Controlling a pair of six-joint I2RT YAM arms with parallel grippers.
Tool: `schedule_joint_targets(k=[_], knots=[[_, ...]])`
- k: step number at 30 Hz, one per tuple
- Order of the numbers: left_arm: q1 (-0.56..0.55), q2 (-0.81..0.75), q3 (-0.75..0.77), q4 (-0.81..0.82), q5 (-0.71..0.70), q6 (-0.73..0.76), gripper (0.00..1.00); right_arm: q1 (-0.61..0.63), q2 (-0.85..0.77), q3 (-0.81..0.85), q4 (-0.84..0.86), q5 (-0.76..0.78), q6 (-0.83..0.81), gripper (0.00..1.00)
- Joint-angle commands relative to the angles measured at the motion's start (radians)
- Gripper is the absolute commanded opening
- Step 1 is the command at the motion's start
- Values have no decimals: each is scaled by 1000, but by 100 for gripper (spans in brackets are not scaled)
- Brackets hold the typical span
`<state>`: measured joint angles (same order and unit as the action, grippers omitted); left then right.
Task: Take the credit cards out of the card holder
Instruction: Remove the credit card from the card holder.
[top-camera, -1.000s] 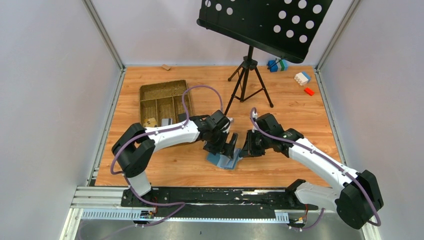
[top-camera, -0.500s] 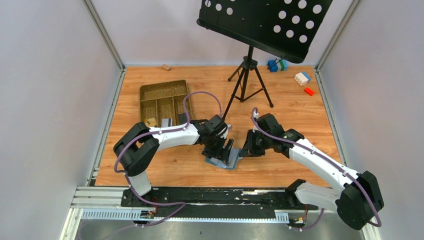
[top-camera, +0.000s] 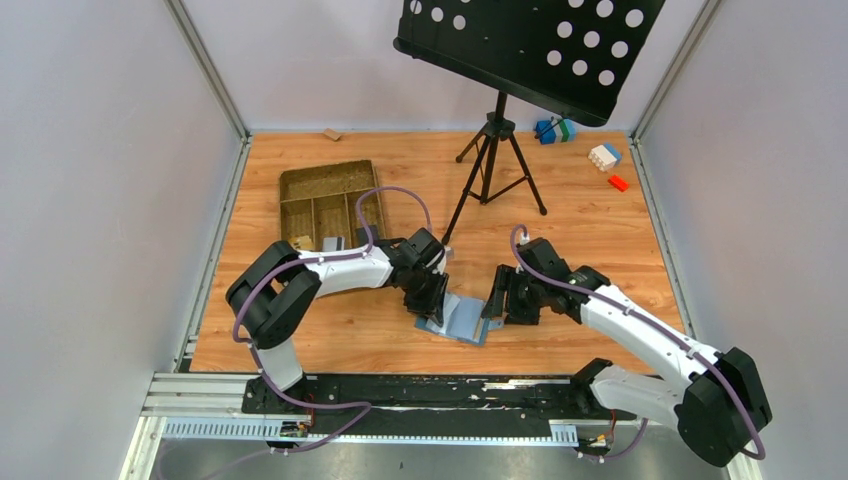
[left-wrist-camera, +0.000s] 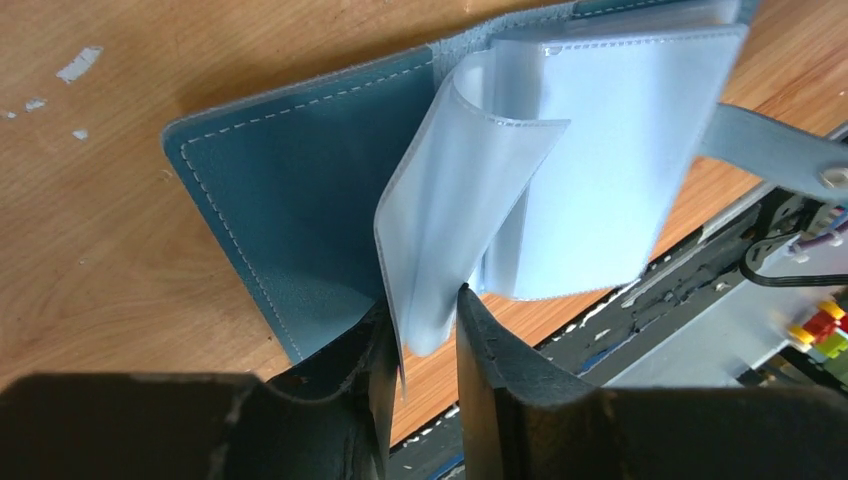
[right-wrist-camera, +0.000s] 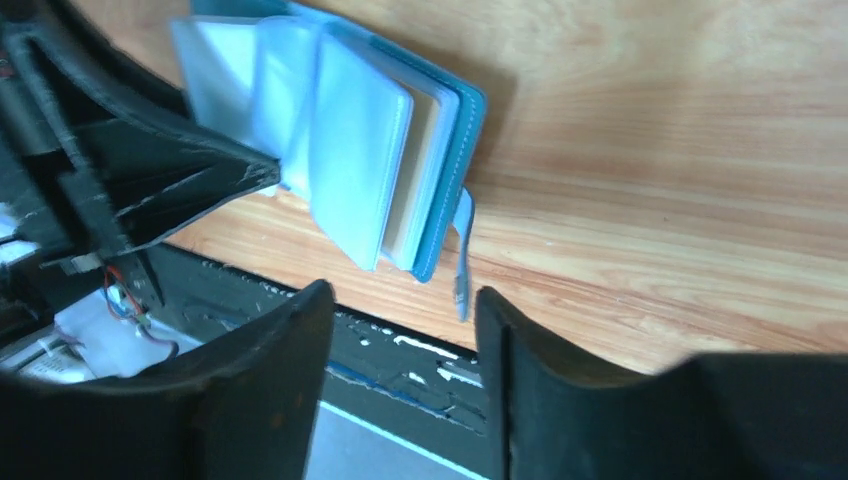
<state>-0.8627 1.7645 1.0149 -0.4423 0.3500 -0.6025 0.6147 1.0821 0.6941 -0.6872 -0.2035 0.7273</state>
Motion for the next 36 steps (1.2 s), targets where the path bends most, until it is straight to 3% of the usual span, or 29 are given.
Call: schedule_joint_targets(k=[1,5,8,14,22,28,36], knots=[[-25,67,-80,42,38,-30,33,4,-52,-57,16,54,80,65],[-25,28,-143,96,61,-63,33,3,-80,-141,86,21,131,88],[-24,27,-154,117,76,-73,33,4,-75,-201,140,-11,153,92],[-25,44,-145,110,78,-80,32,4,-48,-235,172,-7,150,82],[-24,45,-159,134,76,-106,31,4,-53,-188,98,118,119,57],[-25,47,-154,141,77,-106,30,1,-74,-231,168,111,111,61],[-25,49,-159,145,80,-116,29,4,116,-134,146,115,24,61]])
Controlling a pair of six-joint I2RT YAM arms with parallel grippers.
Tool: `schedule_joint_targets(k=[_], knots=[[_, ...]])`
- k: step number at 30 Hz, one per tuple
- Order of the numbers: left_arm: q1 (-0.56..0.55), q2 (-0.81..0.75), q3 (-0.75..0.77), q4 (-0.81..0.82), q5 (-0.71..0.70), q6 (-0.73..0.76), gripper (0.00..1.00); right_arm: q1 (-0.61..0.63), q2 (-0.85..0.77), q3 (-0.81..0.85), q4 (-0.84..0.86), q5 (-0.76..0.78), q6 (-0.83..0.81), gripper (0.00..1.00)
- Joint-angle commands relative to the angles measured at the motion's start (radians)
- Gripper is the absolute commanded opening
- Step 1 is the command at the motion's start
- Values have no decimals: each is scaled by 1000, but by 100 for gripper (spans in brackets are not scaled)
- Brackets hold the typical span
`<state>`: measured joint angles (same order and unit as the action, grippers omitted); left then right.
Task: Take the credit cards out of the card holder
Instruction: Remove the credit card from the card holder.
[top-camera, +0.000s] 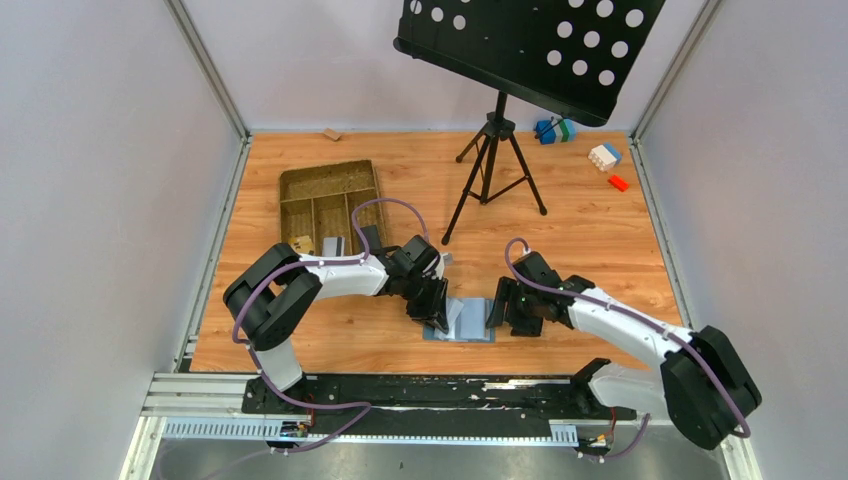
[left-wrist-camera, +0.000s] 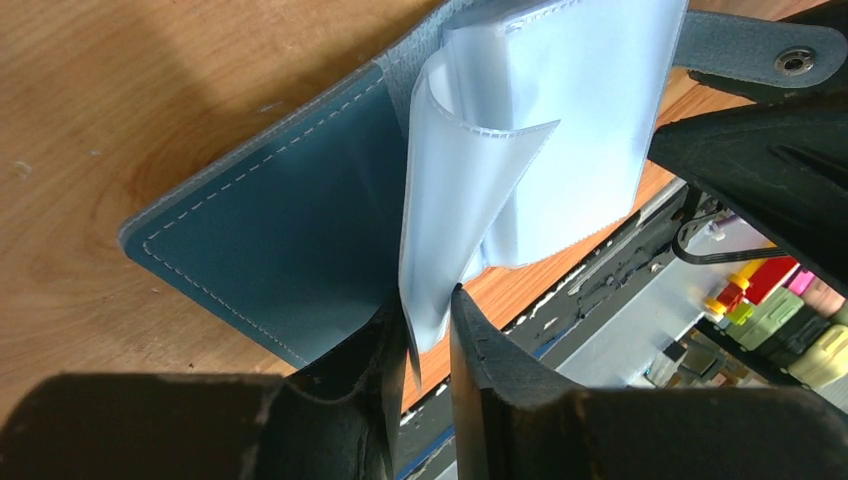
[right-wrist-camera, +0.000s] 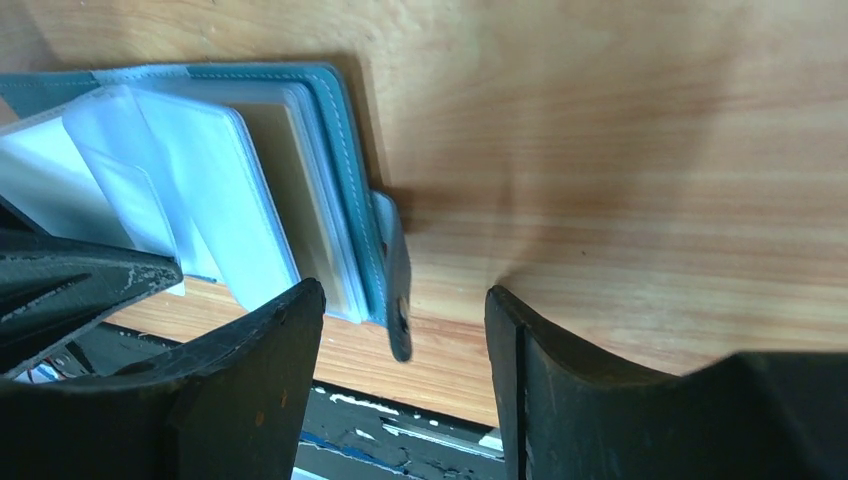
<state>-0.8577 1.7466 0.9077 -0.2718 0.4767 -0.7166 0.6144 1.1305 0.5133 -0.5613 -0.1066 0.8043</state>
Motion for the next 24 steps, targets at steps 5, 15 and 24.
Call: schedule_joint_targets(k=[5,15,24], knots=[[-30,51,-62,-5,-41,-20,29,13,76,53,95,-59,-60,61],[-30,26,-63,59,-9,-54,29,15,24,32,249,-253,-93,76],[-32,-38,-90,146,18,-122,38,47,88,158,84,-179,-191,73]])
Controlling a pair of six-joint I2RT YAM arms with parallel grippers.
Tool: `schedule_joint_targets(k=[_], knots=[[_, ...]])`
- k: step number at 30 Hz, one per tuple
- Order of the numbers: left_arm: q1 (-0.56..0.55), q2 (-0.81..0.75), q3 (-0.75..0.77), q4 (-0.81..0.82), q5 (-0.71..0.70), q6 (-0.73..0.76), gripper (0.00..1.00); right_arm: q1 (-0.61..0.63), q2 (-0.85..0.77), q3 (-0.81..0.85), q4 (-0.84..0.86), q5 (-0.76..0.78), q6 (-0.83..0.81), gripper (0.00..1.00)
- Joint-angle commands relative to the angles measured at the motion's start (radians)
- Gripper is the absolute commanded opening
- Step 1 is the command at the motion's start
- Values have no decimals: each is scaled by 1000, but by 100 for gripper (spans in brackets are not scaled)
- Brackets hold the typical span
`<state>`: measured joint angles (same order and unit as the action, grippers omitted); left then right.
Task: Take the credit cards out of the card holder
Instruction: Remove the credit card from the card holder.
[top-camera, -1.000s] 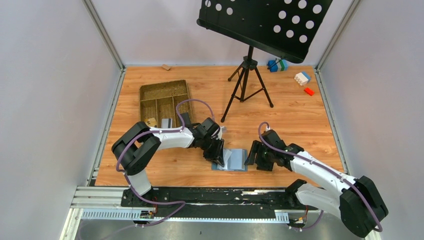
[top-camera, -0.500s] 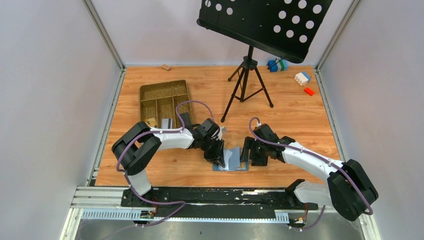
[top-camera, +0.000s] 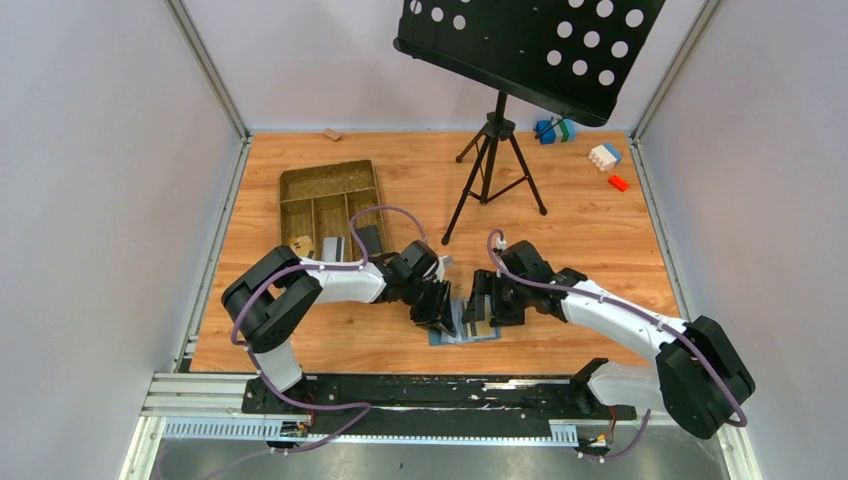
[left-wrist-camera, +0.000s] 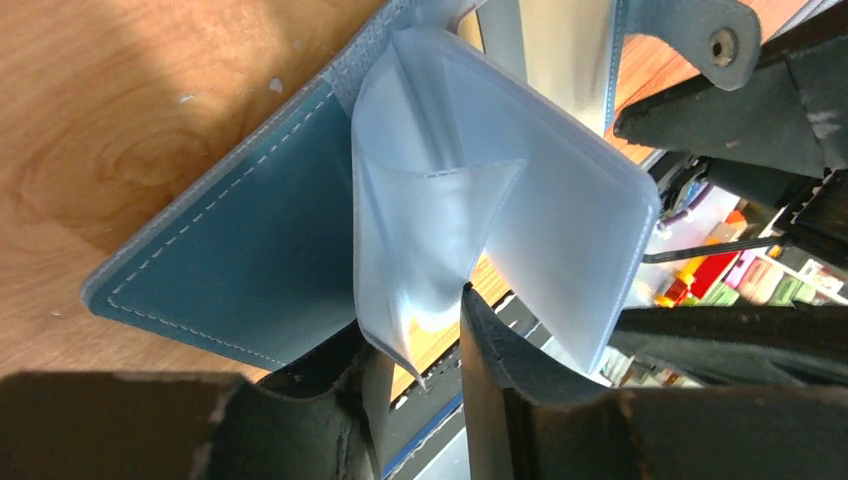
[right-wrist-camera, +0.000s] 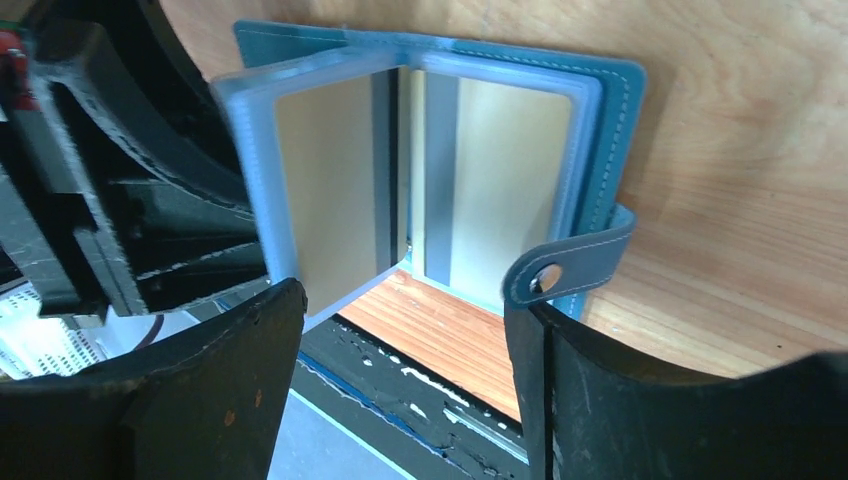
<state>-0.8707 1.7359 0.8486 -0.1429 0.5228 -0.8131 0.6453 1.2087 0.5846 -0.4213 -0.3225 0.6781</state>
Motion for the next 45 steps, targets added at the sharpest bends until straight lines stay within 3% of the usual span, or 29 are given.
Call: schedule_joint_targets(k=[1,8,14,23,28,36,45], knots=[[-19,-44,-32,16,-32,-29,42,18,25,105,-87,48,-73,72],[-19,-165,-58,-39,-68,-39,60,65,97,185,-138,91,-100,60],[-19,-244,-98,-84,-105,-36,64,97,140,201,-106,73,-98,48],[-11,-420,-189,-113,-170,-44,75,163,224,226,-66,76,-73,45],[11,-452,-273,-5,-124,-88,86,171,269,222,-49,75,-57,43],[22,-313,-210,-1,-131,-57,81,171,297,228,-41,56,-56,40],[50,-229,-255,248,-64,-126,78,170,345,241,-37,12,-66,38]])
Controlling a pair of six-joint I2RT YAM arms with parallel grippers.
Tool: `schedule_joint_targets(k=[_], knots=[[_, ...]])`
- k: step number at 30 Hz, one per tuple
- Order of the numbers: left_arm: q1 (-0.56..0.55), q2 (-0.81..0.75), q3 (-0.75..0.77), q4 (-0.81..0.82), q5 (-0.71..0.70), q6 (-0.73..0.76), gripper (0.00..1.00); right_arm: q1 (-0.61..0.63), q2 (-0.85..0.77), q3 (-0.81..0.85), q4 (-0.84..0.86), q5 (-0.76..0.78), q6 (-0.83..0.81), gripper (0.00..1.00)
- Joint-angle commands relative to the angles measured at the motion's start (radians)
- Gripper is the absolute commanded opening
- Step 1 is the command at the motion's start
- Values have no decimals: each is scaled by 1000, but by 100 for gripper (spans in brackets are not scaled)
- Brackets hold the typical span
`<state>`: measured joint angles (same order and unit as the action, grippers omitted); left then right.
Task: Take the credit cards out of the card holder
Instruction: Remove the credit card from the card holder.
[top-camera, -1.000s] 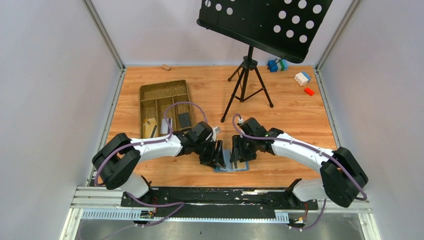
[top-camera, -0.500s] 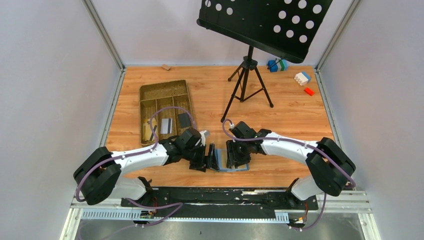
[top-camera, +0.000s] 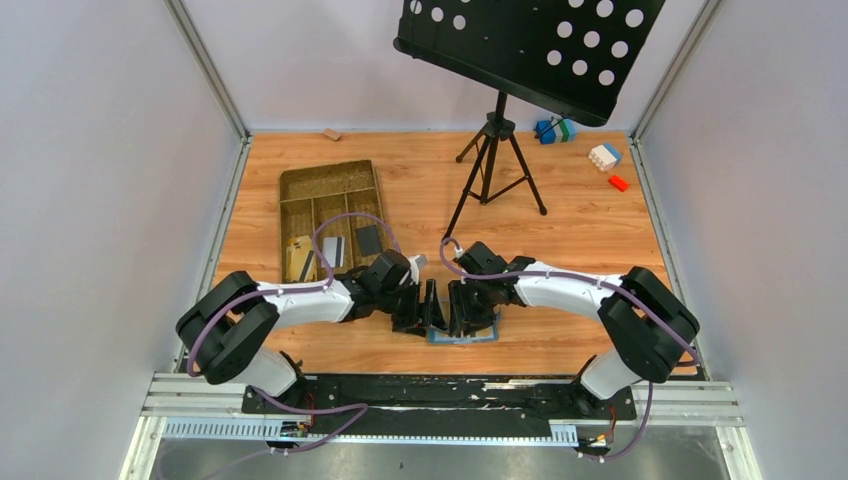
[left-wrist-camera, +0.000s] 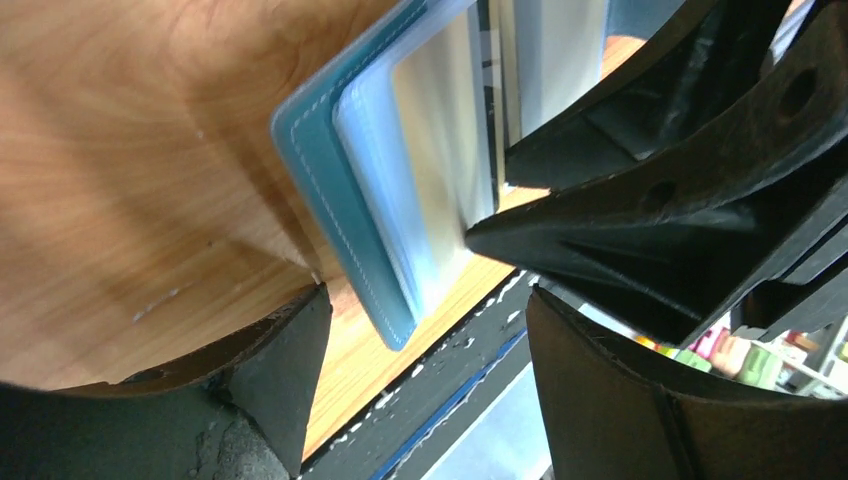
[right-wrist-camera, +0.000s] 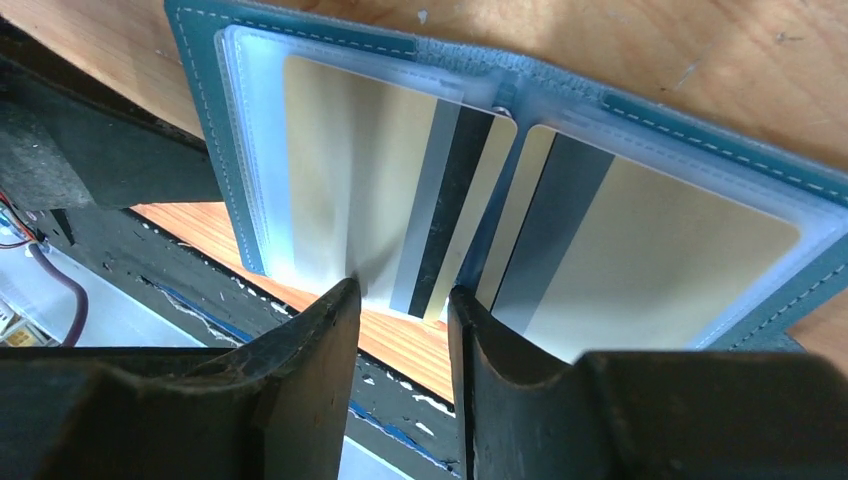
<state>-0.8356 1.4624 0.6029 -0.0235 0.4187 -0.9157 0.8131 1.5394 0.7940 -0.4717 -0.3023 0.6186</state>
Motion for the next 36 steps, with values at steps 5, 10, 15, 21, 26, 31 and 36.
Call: schedule_joint_targets(k=[5,10,15,21,26,31,36], knots=[[24,108,-4,185,83,-9,61,-21,-9,1,64,-64,19,38],[40,142,-32,274,111,-22,39,-84,-86,-81,173,-139,79,39],[58,178,-66,409,161,-74,11,-101,-100,-103,187,-150,90,40],[58,181,-76,460,200,-98,0,-159,-165,-161,243,-190,121,42],[59,156,-106,634,270,-211,0,-232,-228,-224,303,-236,157,43],[60,124,-103,704,302,-276,0,-271,-302,-266,340,-267,164,44],[61,65,-92,715,306,-307,0,-320,-384,-309,382,-323,195,44]])
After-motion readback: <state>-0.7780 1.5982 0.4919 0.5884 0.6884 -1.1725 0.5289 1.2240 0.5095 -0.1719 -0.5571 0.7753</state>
